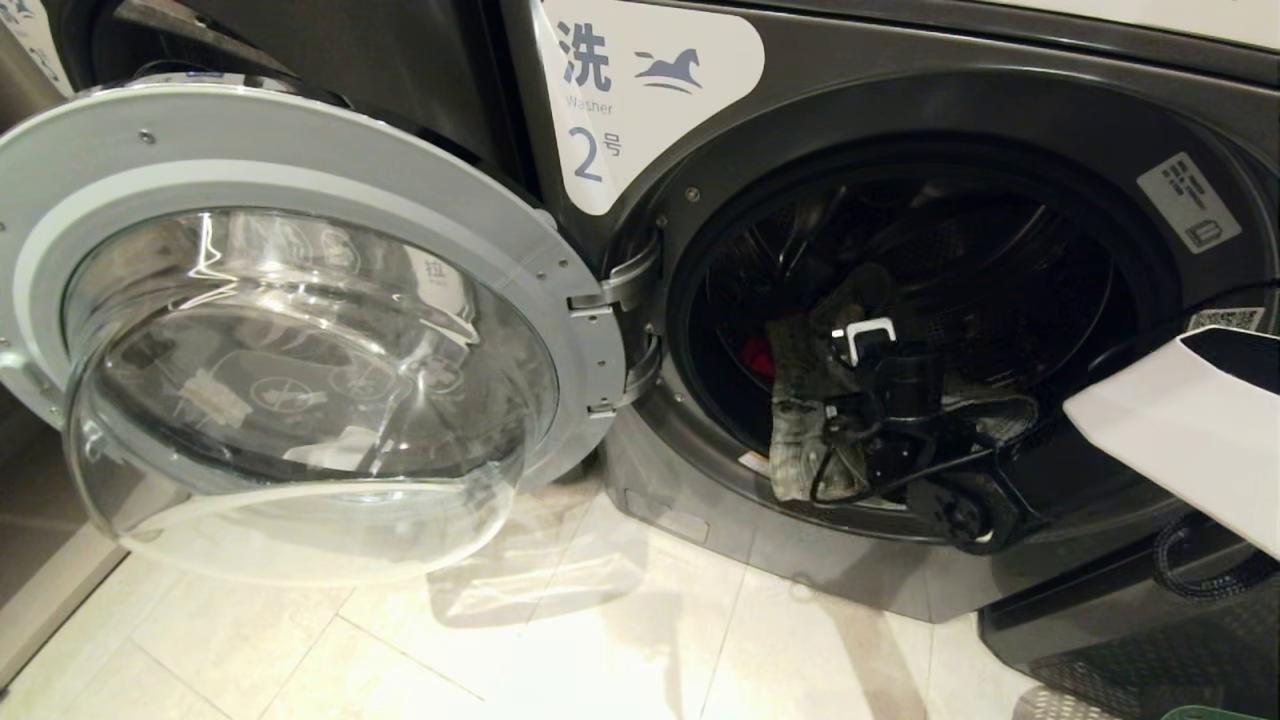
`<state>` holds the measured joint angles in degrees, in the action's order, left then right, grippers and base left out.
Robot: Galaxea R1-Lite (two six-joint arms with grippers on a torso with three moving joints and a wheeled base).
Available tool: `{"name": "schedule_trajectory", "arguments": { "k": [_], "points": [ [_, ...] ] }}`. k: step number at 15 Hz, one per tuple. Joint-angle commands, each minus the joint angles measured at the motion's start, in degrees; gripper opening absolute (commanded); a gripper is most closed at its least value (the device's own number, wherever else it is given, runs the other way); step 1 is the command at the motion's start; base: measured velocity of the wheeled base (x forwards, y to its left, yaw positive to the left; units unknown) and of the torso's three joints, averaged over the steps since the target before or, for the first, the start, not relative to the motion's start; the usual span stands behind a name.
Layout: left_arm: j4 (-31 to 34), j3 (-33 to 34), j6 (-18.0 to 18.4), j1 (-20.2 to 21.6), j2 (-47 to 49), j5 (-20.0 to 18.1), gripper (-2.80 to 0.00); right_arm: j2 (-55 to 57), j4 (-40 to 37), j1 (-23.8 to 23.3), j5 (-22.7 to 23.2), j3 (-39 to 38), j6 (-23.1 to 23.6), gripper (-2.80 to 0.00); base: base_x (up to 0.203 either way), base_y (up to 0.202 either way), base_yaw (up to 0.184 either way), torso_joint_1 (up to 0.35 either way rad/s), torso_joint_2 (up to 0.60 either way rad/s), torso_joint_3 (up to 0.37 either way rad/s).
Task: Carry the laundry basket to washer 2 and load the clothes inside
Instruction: Place the clothes into the washing machine
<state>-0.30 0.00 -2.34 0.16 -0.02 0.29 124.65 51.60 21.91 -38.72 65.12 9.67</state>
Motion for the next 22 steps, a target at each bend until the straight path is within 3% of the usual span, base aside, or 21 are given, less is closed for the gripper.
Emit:
{"name": "schedule_trajectory", "arguments": {
  "k": [1,6,9,11,17,18,22],
  "points": [
    [0.0,0.0,0.0,0.0,0.0,0.1,-2.8,2.6,5.9,0.1,-0.2,3.9,1.6,-2.8,0.0,0.0,0.0,0.0,0.0,0.0],
    [0.0,0.0,0.0,0.0,0.0,0.0,-2.8,10.2,18.5,0.2,0.3,21.5,7.8,-2.8,0.0,0.0,0.0,0.0,0.0,0.0],
    [0.0,0.0,0.0,0.0,0.0,0.1,-2.8,15.7,29.4,0.2,1.0,32.1,17.0,-2.8,0.0,0.0,0.0,0.0,0.0,0.0],
    [0.0,0.0,0.0,0.0,0.0,0.1,-2.8,17.8,33.4,0.0,3.6,33.0,20.0,-2.8,0.0,0.0,0.0,0.0,0.0,0.0],
    [0.0,0.0,0.0,0.0,0.0,0.1,-2.8,18.4,33.1,-1.0,5.6,35.2,21.1,-2.8,0.0,0.0,0.0,0.0,0.0,0.0],
    [0.0,0.0,0.0,0.0,0.0,0.1,-2.8,18.1,33.1,-1.3,5.9,35.4,21.2,0.0,0.0,0.0,0.0,0.0,0.0,0.0],
    [0.0,0.0,0.0,0.0,0.0,0.1,-2.8,17.9,32.6,-1.3,5.9,35.1,21.3,0.0,0.0,0.0,0.0,0.0,0.0,0.0]
  ]
}}
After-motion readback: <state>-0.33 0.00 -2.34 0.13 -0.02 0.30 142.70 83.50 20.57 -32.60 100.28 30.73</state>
